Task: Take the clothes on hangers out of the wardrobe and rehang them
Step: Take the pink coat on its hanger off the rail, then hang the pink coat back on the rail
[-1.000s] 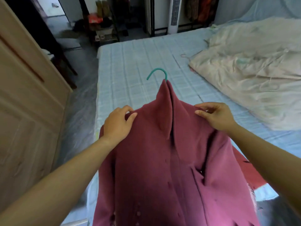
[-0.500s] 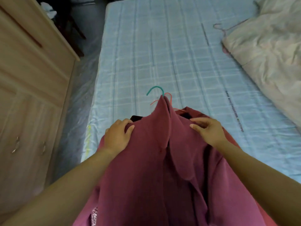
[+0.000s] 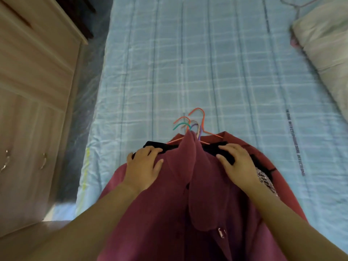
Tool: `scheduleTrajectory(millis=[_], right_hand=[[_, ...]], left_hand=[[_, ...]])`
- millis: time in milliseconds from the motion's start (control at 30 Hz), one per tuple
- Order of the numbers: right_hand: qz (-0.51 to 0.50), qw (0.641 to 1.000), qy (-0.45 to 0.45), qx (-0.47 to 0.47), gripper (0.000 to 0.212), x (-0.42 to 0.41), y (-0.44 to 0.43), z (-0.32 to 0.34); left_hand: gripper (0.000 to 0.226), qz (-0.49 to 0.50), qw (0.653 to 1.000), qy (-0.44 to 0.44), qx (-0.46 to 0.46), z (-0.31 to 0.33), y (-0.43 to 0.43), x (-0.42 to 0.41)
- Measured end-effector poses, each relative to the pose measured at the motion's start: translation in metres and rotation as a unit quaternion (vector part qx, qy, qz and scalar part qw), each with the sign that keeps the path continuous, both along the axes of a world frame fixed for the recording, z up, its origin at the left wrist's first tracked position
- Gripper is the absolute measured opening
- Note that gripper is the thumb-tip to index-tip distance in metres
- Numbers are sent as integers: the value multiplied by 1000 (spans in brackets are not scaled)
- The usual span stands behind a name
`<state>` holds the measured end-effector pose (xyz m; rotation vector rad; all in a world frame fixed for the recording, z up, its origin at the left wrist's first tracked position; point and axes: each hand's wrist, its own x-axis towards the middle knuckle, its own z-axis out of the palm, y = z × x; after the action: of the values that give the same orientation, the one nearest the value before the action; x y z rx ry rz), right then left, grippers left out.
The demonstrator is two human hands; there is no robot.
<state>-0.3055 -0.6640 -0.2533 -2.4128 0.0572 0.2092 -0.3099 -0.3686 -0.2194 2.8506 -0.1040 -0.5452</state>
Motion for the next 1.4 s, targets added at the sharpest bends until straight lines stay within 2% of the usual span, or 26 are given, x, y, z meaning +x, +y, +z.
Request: scheduleTrajectory(millis=[167,367,500,567,667,833,933,1067,1167,1400], right_hand=[[11,998,-29,-48,46,-7,-23,-4],[84,995,45,-4,48,-31,-25,-5],[90,995,44,31,40,-35,-20,10],[97,994,34,35,35,-38,-17,21],[110,992,11,53,35,-46,-11,46],[114,988,-56,92,32,-72,4,92],[113,983,-93,110,31,-91,10,119],[121,976,-132,122,31,-119,14,157],[121,971,-162,123,31,-142,19,183],[131,963,-220,84,28,-209,52,231]], left_hand=[[50,-3,999,-28,-45,-11,-13,10],[60,41,998,22,-50,-16,-16,-1],[44,66,996,48,-40,-2,-10,-9],[47,78,993,46,-71,8,-6,-16],[51,82,990,6,-115,32,-2,-37],[31,92,977,-75,-179,92,2,-81],[23,84,972,-118,-183,121,7,-104],[34,71,961,-182,-196,157,13,-134],[30,67,953,-221,-197,177,19,-157],[42,55,942,-260,-203,209,50,-228]])
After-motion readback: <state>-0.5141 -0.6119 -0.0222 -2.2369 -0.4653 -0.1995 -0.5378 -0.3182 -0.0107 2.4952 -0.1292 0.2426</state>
